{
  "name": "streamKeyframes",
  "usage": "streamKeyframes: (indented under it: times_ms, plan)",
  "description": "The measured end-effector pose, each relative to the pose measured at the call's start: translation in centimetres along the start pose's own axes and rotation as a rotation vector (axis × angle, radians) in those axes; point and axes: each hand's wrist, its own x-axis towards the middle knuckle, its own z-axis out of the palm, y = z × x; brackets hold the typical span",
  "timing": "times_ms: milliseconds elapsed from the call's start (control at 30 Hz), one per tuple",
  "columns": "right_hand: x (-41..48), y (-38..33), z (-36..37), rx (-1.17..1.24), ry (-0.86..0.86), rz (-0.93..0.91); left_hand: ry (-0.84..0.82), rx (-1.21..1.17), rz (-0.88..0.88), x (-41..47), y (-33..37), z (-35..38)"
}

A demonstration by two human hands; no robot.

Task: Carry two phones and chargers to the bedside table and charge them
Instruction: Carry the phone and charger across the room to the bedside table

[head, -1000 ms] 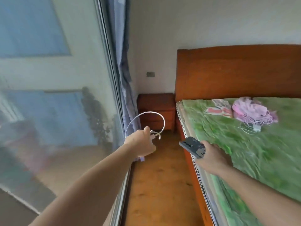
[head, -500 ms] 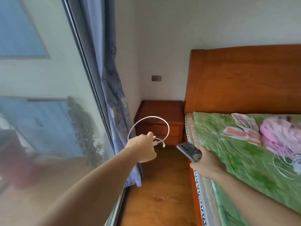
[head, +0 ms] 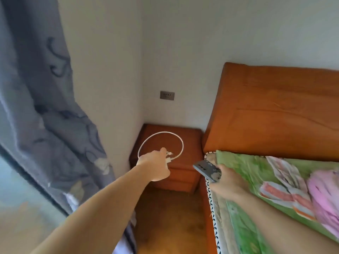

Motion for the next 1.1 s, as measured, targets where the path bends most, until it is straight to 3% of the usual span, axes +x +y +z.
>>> streamKeyframes:
  times_ms: [367,567,933,1100]
  plan:
    - [23.5,-5.9,-0.9,-0.001,-0.114,-0.039,0.007,-0.010,0.004,23.0,-4.4,-1.7]
    - [37.7,-6.3,1.6,0.208,-0.318,0.047,-0.042,-0.047,-0.123,32.5,-6.7,0.5]
    - [48.2,-7.2,9.9,0.261,-0.526,0.220,-0.158,-0.159,-0.141,43.4,-13.0,9.0]
    - [52.4,-8.1,14.2,0.485,-0.628,0.416,-0.066,-0.245,-0.122,46.7,-14.7,12.0]
